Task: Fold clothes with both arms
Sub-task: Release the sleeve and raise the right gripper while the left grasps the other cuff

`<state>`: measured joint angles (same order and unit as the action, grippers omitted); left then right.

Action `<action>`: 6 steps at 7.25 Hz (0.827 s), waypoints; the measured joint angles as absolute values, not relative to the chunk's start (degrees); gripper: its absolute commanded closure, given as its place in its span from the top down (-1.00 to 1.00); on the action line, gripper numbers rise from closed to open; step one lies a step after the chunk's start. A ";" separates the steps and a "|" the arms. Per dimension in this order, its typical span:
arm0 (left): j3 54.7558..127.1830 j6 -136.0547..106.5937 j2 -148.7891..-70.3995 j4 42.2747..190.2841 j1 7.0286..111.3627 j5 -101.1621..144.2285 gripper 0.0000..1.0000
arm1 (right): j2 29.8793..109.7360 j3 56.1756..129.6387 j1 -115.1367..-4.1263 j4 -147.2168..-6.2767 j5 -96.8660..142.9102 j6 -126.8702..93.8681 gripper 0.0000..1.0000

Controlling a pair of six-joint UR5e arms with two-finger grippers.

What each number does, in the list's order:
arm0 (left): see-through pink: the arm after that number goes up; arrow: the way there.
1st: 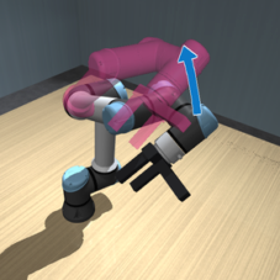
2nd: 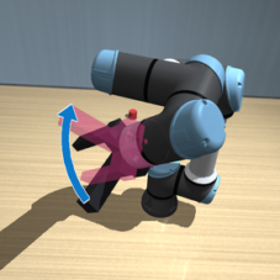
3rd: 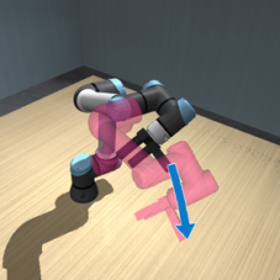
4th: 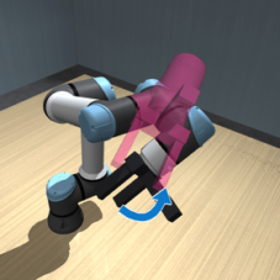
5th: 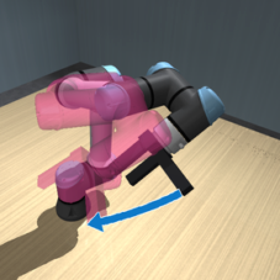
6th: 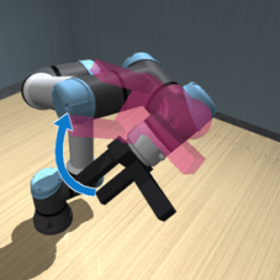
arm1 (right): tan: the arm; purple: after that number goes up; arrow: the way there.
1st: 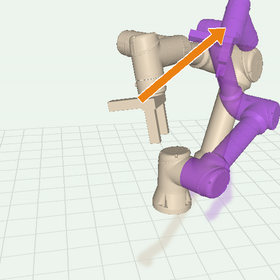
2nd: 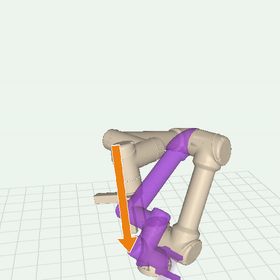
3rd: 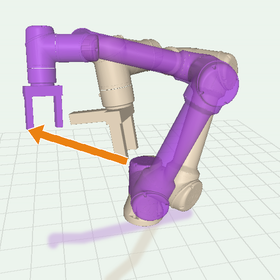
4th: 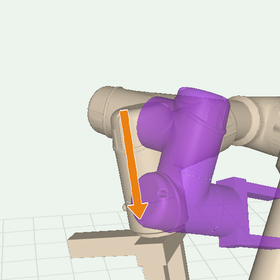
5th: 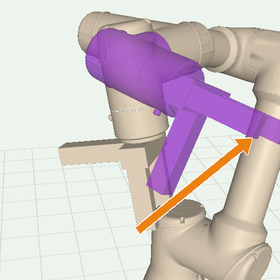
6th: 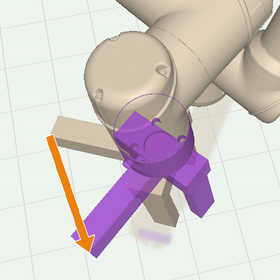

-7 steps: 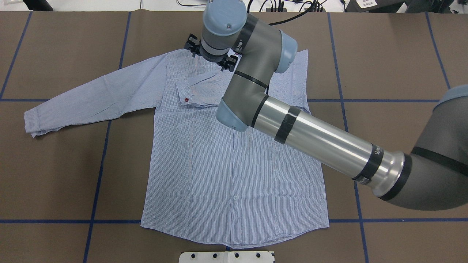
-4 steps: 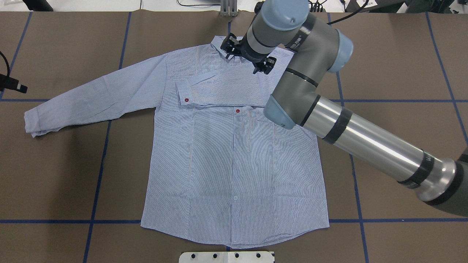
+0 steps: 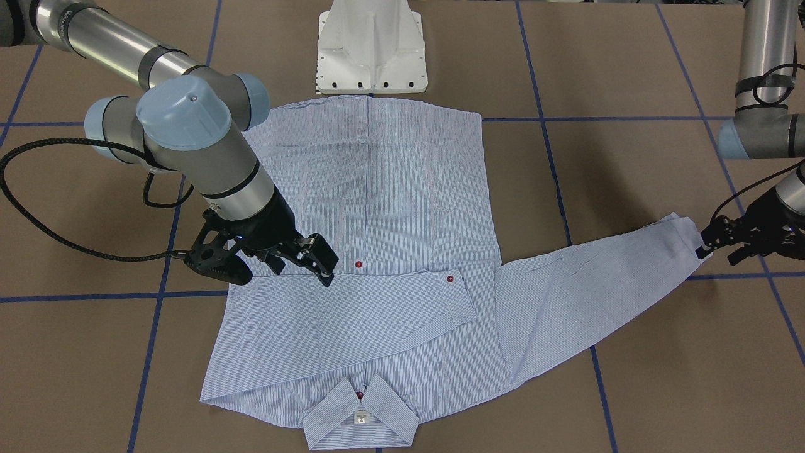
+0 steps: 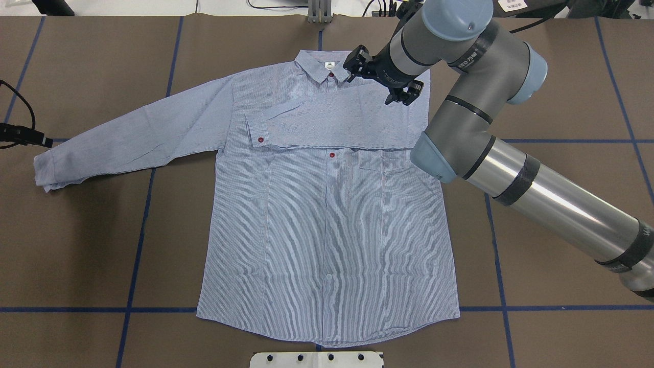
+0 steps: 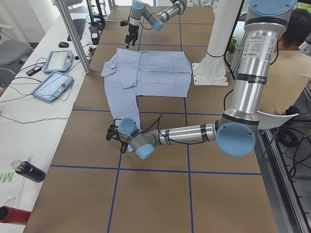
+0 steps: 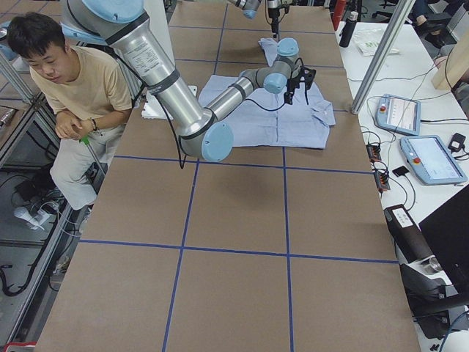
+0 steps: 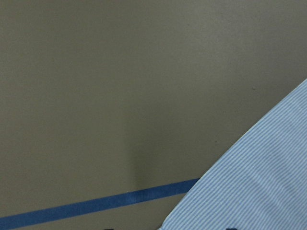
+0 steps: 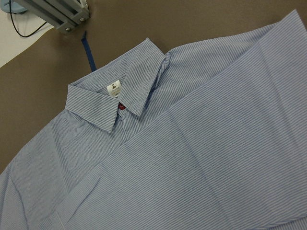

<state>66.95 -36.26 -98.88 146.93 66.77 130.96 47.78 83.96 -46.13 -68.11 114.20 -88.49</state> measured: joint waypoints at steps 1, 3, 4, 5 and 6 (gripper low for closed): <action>66.95 -36.53 -98.72 146.96 66.68 130.81 0.25 | 47.82 84.05 -46.15 -68.11 114.08 -88.50 0.99; 67.09 -36.71 -98.21 146.96 66.54 130.85 0.25 | 47.89 84.06 -46.14 -68.11 113.95 -88.50 0.99; 67.04 -36.66 -97.96 146.93 66.47 130.80 0.25 | 47.86 84.04 -46.15 -68.12 113.97 -88.51 0.99; 67.05 -36.63 -97.60 146.90 66.41 130.78 0.25 | 47.82 84.03 -46.20 -68.12 114.14 -88.51 0.99; 67.07 -36.69 -97.31 146.86 66.25 130.82 0.25 | 47.83 84.04 -46.34 -68.14 114.33 -88.50 0.99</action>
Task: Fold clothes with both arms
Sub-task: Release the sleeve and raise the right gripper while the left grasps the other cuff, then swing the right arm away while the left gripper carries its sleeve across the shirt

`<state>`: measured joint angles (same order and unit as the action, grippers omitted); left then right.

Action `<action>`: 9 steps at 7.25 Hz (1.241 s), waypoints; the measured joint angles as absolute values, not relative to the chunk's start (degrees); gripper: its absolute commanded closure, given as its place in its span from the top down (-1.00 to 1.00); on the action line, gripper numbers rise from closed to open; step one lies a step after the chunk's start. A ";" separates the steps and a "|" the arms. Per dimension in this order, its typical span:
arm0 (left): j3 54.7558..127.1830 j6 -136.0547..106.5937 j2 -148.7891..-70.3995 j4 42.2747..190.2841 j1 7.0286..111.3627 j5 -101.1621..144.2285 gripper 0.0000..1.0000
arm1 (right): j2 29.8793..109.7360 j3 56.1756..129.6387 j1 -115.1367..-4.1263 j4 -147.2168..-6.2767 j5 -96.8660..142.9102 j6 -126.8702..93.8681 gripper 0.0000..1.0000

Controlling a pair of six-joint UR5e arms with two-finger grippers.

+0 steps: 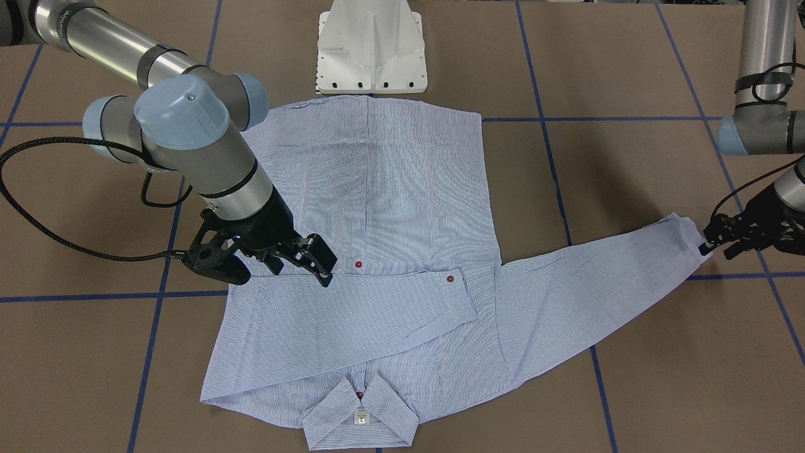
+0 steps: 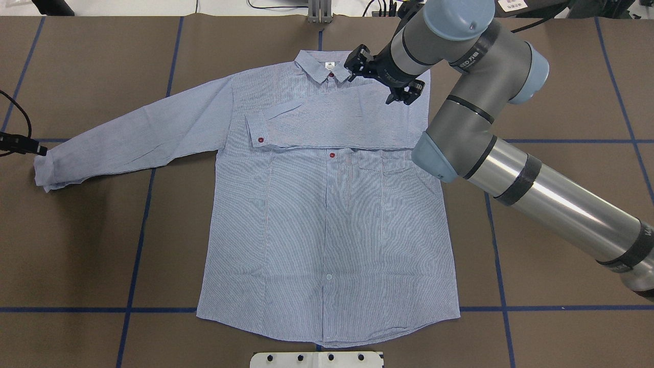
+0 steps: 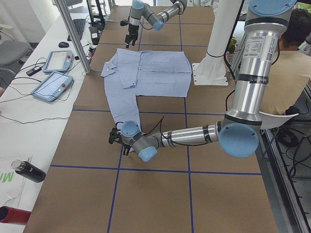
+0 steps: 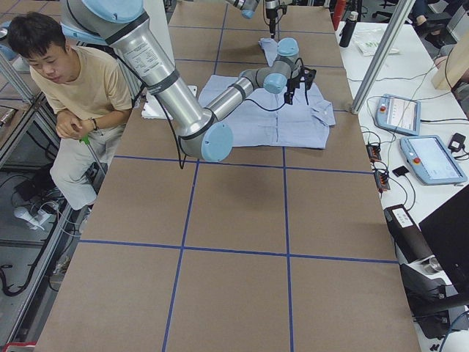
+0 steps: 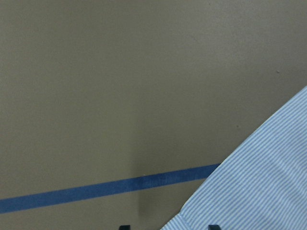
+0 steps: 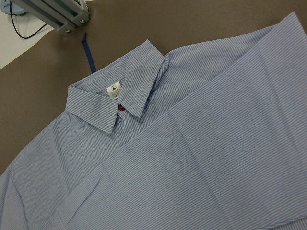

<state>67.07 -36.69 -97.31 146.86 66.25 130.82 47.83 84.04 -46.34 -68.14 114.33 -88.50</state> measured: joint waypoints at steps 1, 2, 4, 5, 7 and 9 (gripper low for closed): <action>67.07 -36.84 -97.19 146.79 65.83 130.90 0.25 | 47.84 84.07 -46.56 -68.17 114.45 -88.49 0.99; 67.07 -36.94 -97.15 146.73 65.27 131.00 0.25 | 47.83 84.10 -46.68 -68.19 114.52 -88.47 0.99; 67.06 -36.98 -96.92 146.71 64.76 131.08 -0.04 | 47.86 84.11 -46.74 -68.20 114.60 -88.50 0.99; 67.06 -36.94 -96.61 146.75 64.73 131.11 -0.12 | 47.89 84.14 -46.75 -68.20 114.60 -88.50 0.99; 67.06 -36.86 -96.37 146.80 64.69 131.13 -0.81 | 47.88 84.18 -46.76 -68.20 114.61 -88.51 0.99; 67.06 -36.88 -96.31 146.80 64.69 131.21 -1.00 | 47.86 84.37 -46.79 -68.22 114.61 -88.51 0.99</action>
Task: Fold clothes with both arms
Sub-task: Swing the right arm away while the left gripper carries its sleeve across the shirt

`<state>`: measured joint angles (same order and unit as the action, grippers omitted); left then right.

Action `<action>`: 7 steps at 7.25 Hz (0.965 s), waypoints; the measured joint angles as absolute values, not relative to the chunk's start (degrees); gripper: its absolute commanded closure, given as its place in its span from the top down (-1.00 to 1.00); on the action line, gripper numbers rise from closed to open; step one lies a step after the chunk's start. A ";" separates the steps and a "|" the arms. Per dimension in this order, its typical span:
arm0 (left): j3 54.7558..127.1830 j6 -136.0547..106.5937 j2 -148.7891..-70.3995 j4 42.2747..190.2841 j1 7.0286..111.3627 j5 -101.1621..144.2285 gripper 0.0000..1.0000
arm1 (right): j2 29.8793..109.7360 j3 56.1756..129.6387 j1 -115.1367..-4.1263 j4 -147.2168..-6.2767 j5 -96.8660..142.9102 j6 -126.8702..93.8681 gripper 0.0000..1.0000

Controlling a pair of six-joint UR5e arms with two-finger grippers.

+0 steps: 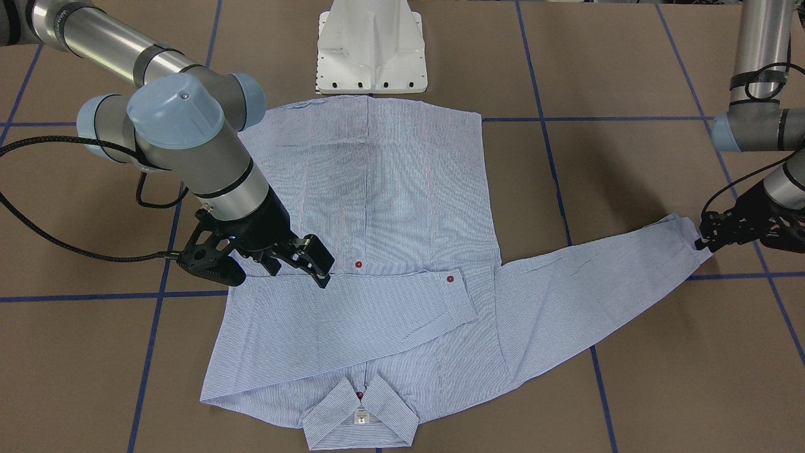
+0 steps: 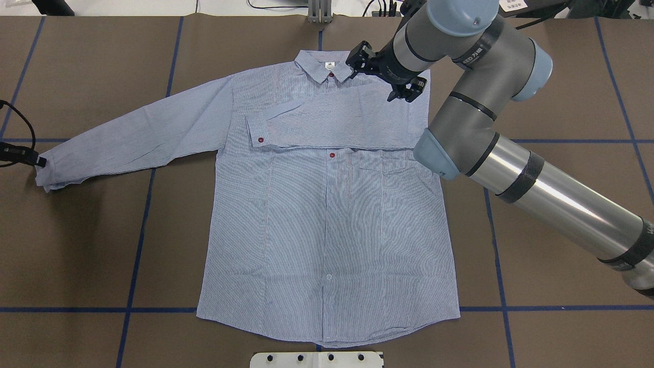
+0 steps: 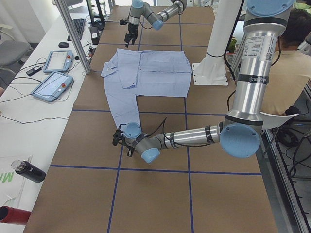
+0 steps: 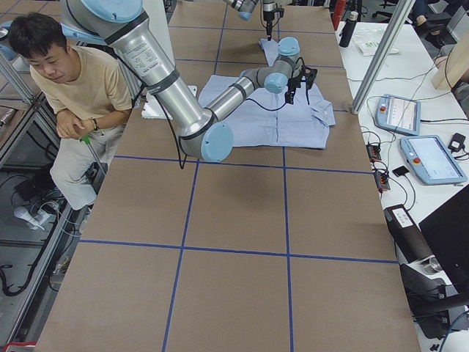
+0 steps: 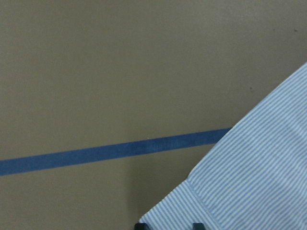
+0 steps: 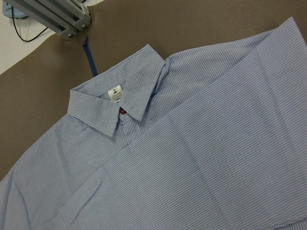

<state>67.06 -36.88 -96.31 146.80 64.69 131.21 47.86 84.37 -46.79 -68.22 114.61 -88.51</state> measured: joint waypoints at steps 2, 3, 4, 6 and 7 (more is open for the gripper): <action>67.28 -36.86 -96.11 146.88 64.70 131.46 -1.00 | 48.15 85.03 -46.83 -68.51 114.61 -88.51 0.99; 67.60 -36.81 -96.00 146.98 64.77 132.47 -1.00 | 48.33 85.51 -46.84 -68.90 114.61 -88.51 0.99; 68.69 -36.77 -95.80 146.95 65.02 135.33 -1.00 | 48.56 86.09 -46.92 -69.36 114.61 -88.51 0.99; 74.41 -37.86 -93.98 146.75 65.63 141.49 -1.00 | 52.75 90.06 -47.86 -69.76 115.52 -87.65 0.99; 77.73 -41.76 -93.97 146.68 65.70 142.39 -1.00 | 55.90 92.05 -49.72 -69.74 117.69 -85.12 0.99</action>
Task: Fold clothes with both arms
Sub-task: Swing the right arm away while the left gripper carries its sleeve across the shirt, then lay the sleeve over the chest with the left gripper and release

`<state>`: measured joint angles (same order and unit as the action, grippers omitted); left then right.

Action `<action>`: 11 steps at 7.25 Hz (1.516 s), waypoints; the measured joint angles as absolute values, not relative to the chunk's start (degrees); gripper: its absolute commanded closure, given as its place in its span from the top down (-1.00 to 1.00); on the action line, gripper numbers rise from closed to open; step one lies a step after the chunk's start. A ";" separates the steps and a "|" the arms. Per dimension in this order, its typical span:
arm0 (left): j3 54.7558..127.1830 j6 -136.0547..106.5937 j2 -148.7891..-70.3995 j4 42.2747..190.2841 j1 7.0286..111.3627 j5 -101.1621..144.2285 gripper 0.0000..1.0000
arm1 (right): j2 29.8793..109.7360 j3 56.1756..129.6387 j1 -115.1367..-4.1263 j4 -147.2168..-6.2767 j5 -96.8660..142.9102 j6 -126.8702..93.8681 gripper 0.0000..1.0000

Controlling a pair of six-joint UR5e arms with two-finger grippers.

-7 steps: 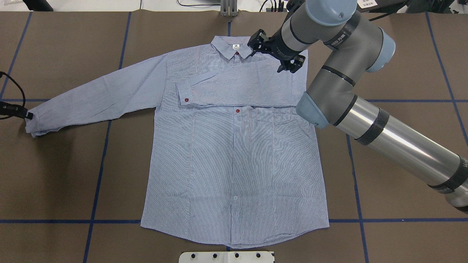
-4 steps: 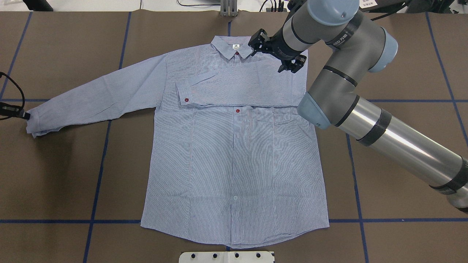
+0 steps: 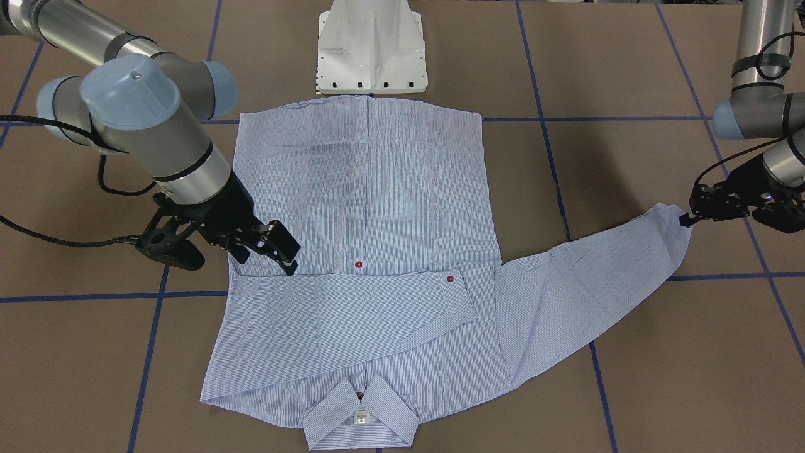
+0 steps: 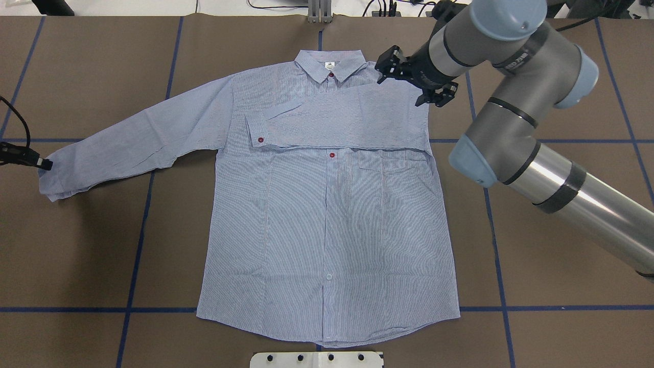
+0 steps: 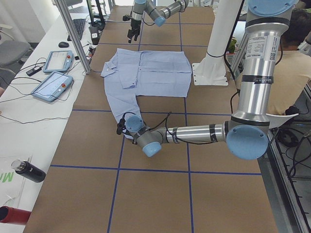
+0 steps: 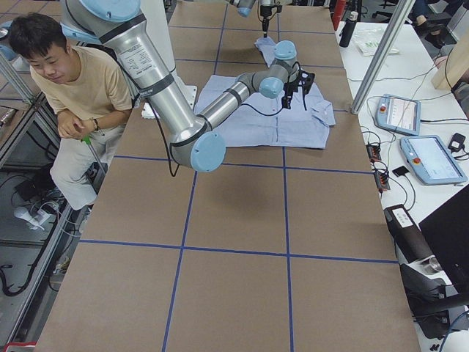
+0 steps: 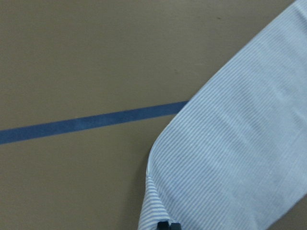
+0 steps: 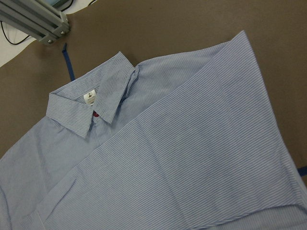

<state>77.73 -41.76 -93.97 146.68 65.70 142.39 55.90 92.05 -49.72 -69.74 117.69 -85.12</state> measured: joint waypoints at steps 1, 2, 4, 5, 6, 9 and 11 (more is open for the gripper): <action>80.32 -47.54 -95.30 146.60 65.69 142.61 -1.00 | 58.63 92.94 -51.90 -69.61 119.87 -81.55 0.99; 82.03 -54.25 -98.35 146.50 65.57 142.30 -1.00 | 61.59 93.34 -54.52 -69.45 121.77 -76.40 0.99; 83.10 -68.18 -107.07 145.69 63.27 139.64 -1.00 | 67.33 93.08 -61.23 -69.55 125.90 -63.01 0.99; 83.16 -74.38 -111.65 144.25 60.63 136.92 -1.00 | 69.70 92.41 -64.02 -69.64 127.26 -56.83 0.99; 83.11 -79.55 -116.36 141.63 57.33 133.18 -1.00 | 71.40 91.21 -66.35 -69.66 128.36 -51.74 0.99; 81.62 -91.14 -131.29 131.41 48.18 122.62 -1.00 | 74.16 88.23 -70.76 -69.40 130.85 -44.60 0.99; 73.34 -96.54 -144.22 126.55 43.91 117.86 -1.00 | 75.29 87.90 -71.37 -69.30 130.95 -43.46 0.99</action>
